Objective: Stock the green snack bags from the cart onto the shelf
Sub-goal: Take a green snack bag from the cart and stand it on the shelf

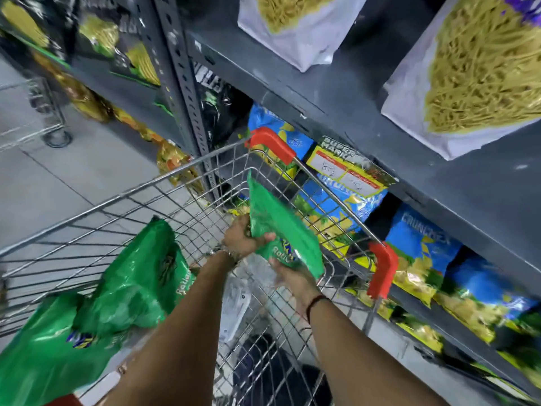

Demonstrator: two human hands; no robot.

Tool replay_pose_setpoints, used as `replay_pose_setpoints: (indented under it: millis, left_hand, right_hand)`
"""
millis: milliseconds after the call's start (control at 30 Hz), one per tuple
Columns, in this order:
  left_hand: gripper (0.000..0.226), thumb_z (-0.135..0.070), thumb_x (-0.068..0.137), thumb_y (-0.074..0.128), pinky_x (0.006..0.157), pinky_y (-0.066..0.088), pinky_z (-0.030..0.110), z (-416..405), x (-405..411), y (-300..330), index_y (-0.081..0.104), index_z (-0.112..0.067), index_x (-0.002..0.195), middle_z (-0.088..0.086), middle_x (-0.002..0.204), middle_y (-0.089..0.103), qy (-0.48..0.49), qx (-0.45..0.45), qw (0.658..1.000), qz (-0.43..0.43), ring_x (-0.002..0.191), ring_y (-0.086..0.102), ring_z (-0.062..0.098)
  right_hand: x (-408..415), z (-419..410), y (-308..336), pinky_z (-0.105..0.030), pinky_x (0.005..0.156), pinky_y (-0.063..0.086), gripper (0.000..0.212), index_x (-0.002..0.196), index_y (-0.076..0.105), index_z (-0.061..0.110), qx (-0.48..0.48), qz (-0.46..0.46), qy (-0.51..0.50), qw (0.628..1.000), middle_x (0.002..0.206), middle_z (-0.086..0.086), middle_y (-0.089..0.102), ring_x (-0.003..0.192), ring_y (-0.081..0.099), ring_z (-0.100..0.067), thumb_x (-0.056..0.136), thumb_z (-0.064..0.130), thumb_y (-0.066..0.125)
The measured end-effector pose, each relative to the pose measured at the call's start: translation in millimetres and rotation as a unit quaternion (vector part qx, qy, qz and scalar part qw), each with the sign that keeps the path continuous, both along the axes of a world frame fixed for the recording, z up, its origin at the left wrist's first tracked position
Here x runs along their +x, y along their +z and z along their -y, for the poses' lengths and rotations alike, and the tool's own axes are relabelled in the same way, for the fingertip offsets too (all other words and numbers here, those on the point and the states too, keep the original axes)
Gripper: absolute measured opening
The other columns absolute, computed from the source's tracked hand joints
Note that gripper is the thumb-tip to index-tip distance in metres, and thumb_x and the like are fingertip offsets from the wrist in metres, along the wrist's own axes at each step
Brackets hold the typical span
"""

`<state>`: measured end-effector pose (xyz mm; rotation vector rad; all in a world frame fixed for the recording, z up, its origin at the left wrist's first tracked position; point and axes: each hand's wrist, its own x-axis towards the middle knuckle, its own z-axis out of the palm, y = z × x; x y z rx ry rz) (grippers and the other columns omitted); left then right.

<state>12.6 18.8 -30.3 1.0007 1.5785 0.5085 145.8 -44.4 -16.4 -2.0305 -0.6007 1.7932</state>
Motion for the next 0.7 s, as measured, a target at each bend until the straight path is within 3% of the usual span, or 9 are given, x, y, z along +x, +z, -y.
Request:
replay_pose_setpoints:
  millis: [100,167,267,333,400,500,567,633,700]
  left_hand:
    - [0.051,-0.027,0.063,0.079,0.086,0.053,0.045,-3,6,2,0.057,-0.006,0.105,0.019,0.113,0.062,0.046,0.018,0.999,0.017,0.100,0.060,0.031]
    - [0.043,-0.021,0.065,0.078,0.081,0.053,0.038,-1,8,7,0.058,-0.007,0.101,0.017,0.109,0.064,0.091,0.027,0.995,0.032,0.094,0.062,0.026]
    - [0.041,-0.013,0.068,0.075,0.079,0.056,0.037,7,8,25,0.056,-0.002,0.103,0.021,0.112,0.063,0.140,0.028,0.987,0.070,0.097,0.062,0.029]
    - [0.039,-0.011,0.069,0.073,0.066,0.057,0.024,12,4,38,0.054,-0.004,0.103,0.018,0.107,0.064,0.162,0.054,0.983,0.071,0.093,0.063,0.026]
    - [0.049,-0.014,0.071,0.072,0.069,0.056,0.023,22,3,61,0.047,-0.007,0.112,0.012,0.109,0.062,0.164,0.086,0.981,0.065,0.096,0.061,0.026]
    - [0.056,-0.019,0.074,0.070,0.095,0.047,0.045,37,5,105,0.039,-0.010,0.120,0.015,0.120,0.057,0.174,0.142,0.973,0.045,0.109,0.056,0.030]
    - [0.052,-0.019,0.075,0.069,0.102,0.042,0.051,46,8,132,0.038,-0.016,0.116,0.015,0.123,0.055,0.170,0.180,0.968,0.028,0.113,0.053,0.030]
    - [0.056,-0.021,0.075,0.069,0.105,0.038,0.049,56,20,165,0.036,-0.017,0.120,0.015,0.127,0.053,0.156,0.209,0.965,0.012,0.116,0.051,0.028]
    - [0.065,-0.024,0.073,0.071,0.105,0.037,0.043,64,38,197,0.035,-0.011,0.125,0.013,0.130,0.051,0.132,0.254,0.958,0.009,0.119,0.048,0.025]
  right_hand:
    - [9,-16,0,-0.018,0.064,0.050,0.031,0.073,0.048,0.010,0.067,0.035,0.003,0.997,0.086,0.000,0.064,0.071,0.058,-0.013,0.065,0.001,0.077]
    - [12,-23,0,-0.020,0.066,0.050,0.043,0.078,0.048,0.016,0.088,0.047,0.012,0.995,0.091,-0.004,0.063,0.080,0.057,-0.016,0.059,-0.008,0.077]
    - [14,-33,13,-0.019,0.060,0.046,0.043,0.066,0.046,0.023,0.100,0.091,0.092,0.987,0.083,0.001,0.059,0.078,0.056,-0.013,0.057,0.001,0.082]
    - [17,-37,24,-0.014,0.053,0.041,0.041,0.063,0.047,0.026,0.114,0.094,0.145,0.978,0.082,0.003,0.061,0.074,0.058,-0.012,0.056,0.012,0.085]
    - [21,-33,45,-0.016,0.059,0.043,0.039,0.067,0.050,0.027,0.148,0.087,0.172,0.970,0.086,0.003,0.063,0.078,0.060,-0.012,0.054,0.019,0.086]
    - [25,-25,83,-0.020,0.072,0.051,0.040,0.078,0.055,0.030,0.213,0.052,0.199,0.955,0.101,-0.002,0.069,0.091,0.063,-0.015,0.054,0.022,0.086]
    - [32,-22,110,-0.032,0.087,0.053,0.045,0.089,0.058,0.028,0.249,0.024,0.204,0.946,0.111,-0.007,0.068,0.100,0.063,-0.018,0.054,0.020,0.086]
    - [48,-16,143,-0.039,0.096,0.049,0.052,0.101,0.059,0.022,0.276,0.015,0.225,0.934,0.114,-0.007,0.067,0.105,0.061,-0.019,0.056,0.021,0.085]
    - [70,-10,172,-0.037,0.096,0.049,0.055,0.107,0.061,0.018,0.298,0.009,0.239,0.924,0.112,-0.005,0.068,0.104,0.063,-0.016,0.057,0.021,0.084]
